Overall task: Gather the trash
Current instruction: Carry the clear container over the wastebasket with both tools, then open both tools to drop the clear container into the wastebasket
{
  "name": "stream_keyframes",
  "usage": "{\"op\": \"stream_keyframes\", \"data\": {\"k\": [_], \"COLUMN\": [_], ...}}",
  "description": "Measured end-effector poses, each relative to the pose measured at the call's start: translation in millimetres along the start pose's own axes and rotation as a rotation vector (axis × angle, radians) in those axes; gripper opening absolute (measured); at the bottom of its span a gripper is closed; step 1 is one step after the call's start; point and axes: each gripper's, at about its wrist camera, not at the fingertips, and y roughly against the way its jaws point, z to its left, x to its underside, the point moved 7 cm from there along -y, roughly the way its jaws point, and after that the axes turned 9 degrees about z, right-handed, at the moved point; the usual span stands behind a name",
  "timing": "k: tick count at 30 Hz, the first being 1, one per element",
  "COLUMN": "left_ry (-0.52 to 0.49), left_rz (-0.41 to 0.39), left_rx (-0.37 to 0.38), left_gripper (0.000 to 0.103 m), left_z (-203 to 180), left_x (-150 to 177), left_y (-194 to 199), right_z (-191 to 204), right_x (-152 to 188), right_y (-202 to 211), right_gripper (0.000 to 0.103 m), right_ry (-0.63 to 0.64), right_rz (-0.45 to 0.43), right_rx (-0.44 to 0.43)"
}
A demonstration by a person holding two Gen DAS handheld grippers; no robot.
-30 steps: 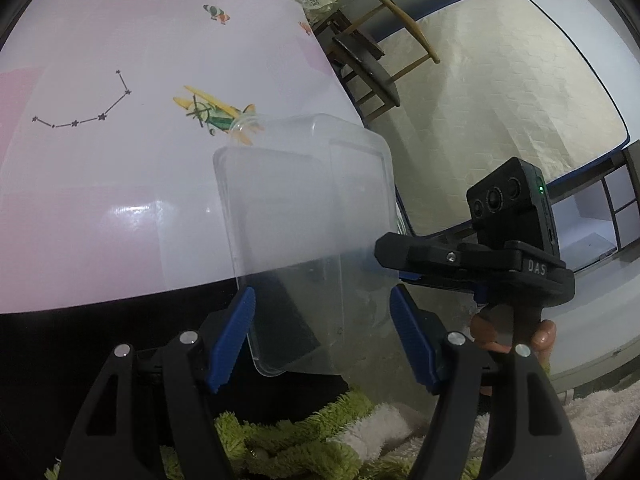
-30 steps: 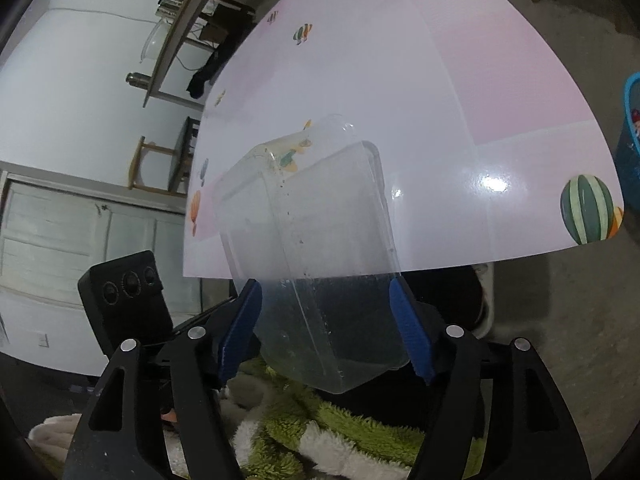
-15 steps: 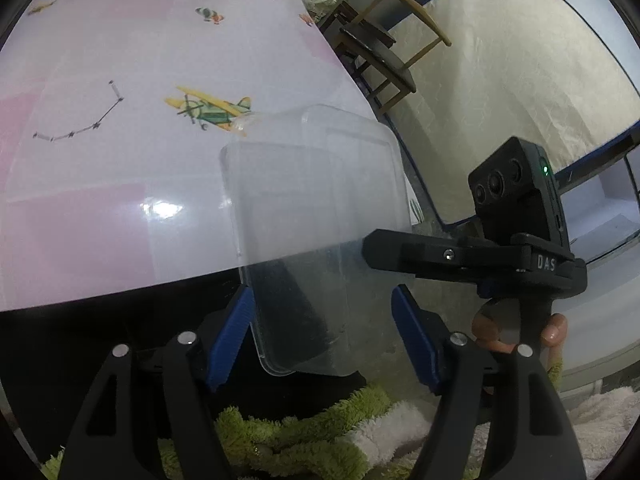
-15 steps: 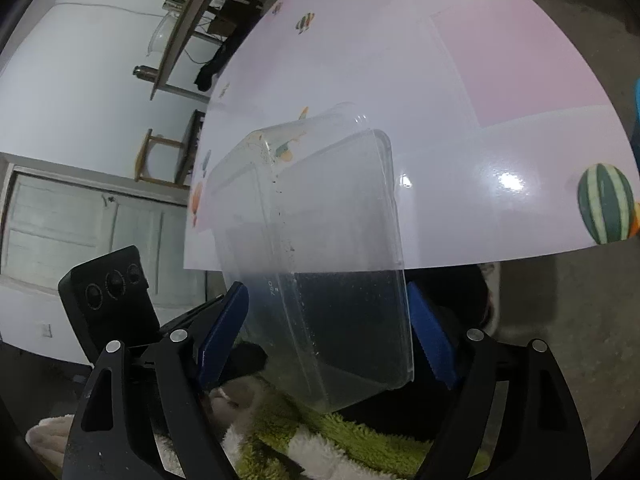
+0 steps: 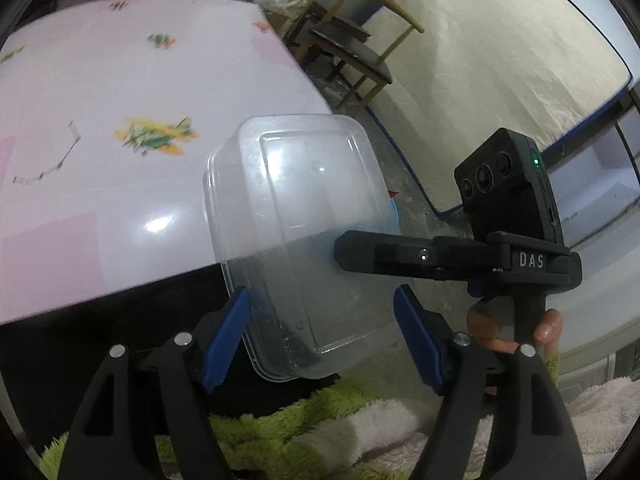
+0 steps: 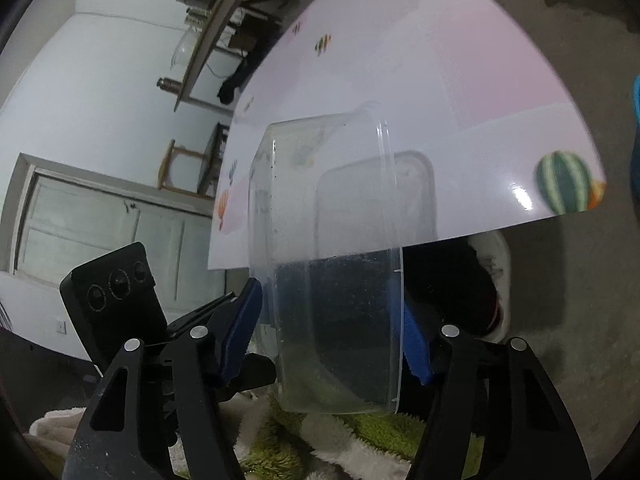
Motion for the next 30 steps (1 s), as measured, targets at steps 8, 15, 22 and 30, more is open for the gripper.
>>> {"op": "stream_keyframes", "data": {"k": [8,15,22,30], "left_ry": [-0.112,-0.256,-0.404,-0.418], "left_rz": [0.023,0.118,0.298,0.285], "left_rx": [0.008,0.089,0.174,0.026], "left_gripper": [0.071,0.071,0.071,0.081], "left_z": [-34,-91,-163,-194], "left_x": [-22,-56,-111,-200], "left_y": [-7,-45,-146,-244], "right_z": [-12,-54,-143,-273], "right_x": [7,12,9,-57], "right_y": [37,102,171,227], "right_gripper": [0.058,0.052,0.051,0.054], "right_ry": [-0.023,-0.110,-0.298,-0.447], "right_rz": [-0.112,-0.297,-0.491,-0.643], "right_rx": [-0.066,-0.175,-0.131,-0.051]}}
